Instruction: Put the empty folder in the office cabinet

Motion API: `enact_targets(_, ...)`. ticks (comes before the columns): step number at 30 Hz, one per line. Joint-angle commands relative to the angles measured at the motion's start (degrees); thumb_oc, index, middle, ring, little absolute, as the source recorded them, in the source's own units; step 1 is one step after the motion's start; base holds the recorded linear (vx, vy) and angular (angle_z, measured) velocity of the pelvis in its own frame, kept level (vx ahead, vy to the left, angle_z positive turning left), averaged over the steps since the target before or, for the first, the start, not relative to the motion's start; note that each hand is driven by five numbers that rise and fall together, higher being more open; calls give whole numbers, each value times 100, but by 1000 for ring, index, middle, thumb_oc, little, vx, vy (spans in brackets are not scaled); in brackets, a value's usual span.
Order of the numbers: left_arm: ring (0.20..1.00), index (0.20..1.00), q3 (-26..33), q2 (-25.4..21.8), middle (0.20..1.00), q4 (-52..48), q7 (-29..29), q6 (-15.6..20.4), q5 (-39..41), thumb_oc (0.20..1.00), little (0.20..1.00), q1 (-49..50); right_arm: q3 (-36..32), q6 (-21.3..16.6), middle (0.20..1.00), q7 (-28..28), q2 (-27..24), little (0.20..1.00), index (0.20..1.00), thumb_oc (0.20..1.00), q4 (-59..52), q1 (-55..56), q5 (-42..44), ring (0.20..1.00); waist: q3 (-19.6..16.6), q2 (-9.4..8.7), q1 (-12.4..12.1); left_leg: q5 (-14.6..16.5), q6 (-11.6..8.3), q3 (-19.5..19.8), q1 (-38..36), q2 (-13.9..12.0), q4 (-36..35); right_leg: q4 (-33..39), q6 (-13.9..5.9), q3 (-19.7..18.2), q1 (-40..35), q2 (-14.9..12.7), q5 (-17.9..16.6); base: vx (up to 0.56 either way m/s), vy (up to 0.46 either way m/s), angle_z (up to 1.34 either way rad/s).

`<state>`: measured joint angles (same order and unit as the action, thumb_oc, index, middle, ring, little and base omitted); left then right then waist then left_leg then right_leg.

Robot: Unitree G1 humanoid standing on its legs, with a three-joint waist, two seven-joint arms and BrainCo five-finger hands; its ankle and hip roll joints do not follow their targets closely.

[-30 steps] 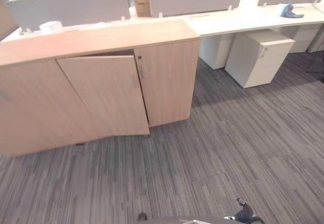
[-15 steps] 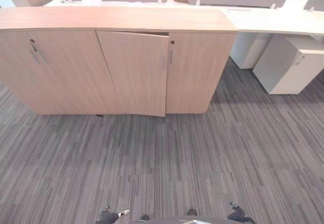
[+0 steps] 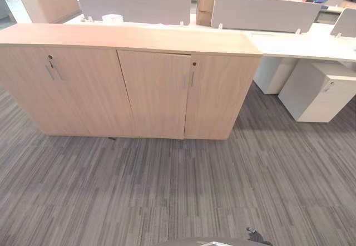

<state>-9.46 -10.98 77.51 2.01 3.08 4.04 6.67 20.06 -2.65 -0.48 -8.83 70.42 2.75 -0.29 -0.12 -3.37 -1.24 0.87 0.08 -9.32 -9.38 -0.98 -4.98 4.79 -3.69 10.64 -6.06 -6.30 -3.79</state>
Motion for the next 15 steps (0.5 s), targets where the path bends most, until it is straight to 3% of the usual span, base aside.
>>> enact_targets(1,1000,1000,-164,74,1000,232,102,62,-5,1000,1000,-396,61,-11,1000,60,-171,1000,1000,1000,315,-375,258,1000,33,112,-82,-57,-267,229,278,-162,33,-288,-230,-182,149,0,250,14,23,-4)
enact_targets(15,1000,1000,-110,66,1000,272,133,46,30,1000,1000,-356,-38,6,1000,77,-217,1000,1000,1000,407,-362,265,1000,66,172,-47,-28,-271,205,215,-154,20,-255,-251,-213,123,-15,228,3,2,-1)
